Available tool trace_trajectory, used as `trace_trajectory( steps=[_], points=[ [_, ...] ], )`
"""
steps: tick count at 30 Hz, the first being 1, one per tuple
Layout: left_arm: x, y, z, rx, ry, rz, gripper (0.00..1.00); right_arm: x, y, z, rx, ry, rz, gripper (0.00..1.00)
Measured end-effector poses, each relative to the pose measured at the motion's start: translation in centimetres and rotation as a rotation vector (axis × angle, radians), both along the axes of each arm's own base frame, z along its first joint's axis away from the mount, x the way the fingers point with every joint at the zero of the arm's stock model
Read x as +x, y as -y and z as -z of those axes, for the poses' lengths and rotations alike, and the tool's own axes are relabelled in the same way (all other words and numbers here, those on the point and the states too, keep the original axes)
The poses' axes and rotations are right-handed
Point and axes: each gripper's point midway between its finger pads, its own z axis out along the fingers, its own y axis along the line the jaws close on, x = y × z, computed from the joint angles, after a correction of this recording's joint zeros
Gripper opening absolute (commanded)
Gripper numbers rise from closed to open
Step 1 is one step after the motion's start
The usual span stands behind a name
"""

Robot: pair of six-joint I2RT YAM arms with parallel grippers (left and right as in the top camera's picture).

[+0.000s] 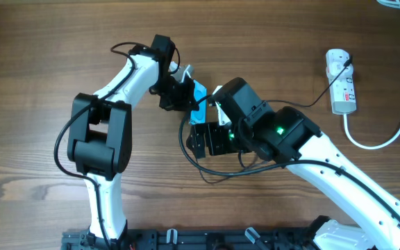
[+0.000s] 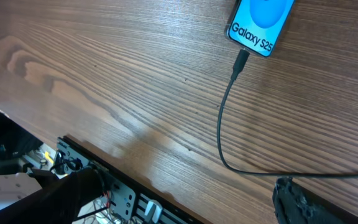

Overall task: Plug charger to phone and switch on socket
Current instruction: 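Open the right gripper off the plug and move the phone left, then lower the phone flat onto the table and open the left gripper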

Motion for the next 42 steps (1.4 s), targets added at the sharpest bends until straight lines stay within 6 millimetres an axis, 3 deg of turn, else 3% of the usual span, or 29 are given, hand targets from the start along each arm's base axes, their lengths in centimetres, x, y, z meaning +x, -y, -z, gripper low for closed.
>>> trace_trajectory(
  steps=[15, 24, 26, 32, 34, 37, 40, 42],
  points=[
    [-0.2, -0.1, 0.9, -0.003, 0.011, 0.009, 0.11, 0.1, -0.1, 0.0, 0.003, 0.003, 0.000, 1.00],
    [-1.0, -0.5, 2.1, 0.012, -0.003, 0.010, 0.23, 0.0, 0.0, 0.0, 0.002, 0.002, 0.000, 1.00],
    [-1.0, -0.8, 2.3, 0.035, 0.001, 0.009, 0.31, 0.0, 0.0, 0.0, -0.001, -0.001, 0.001, 1.00],
    [-0.9, -1.8, 3.0, 0.112, 0.017, 0.017, 0.40, -0.4, 0.6, 0.4, -0.029, -0.020, 0.005, 1.00],
    [-1.0, -2.0, 3.0, 0.130, 0.020, 0.019, 0.53, -0.5, 0.8, 0.6, -0.041, -0.023, 0.009, 1.00],
    [-1.0, -2.3, 2.7, 0.152, 0.026, 0.022, 0.57, -0.5, 1.2, 0.8, -0.062, -0.025, 0.016, 1.00],
    [-1.2, -2.8, 2.7, 0.186, 0.024, 0.022, 0.71, -0.6, 1.8, 1.1, -0.093, -0.031, 0.031, 1.00],
    [-1.2, -3.3, 2.6, 0.221, 0.017, 0.000, 0.87, -0.6, 2.3, 1.3, -0.116, -0.033, 0.043, 1.00]
  ],
)
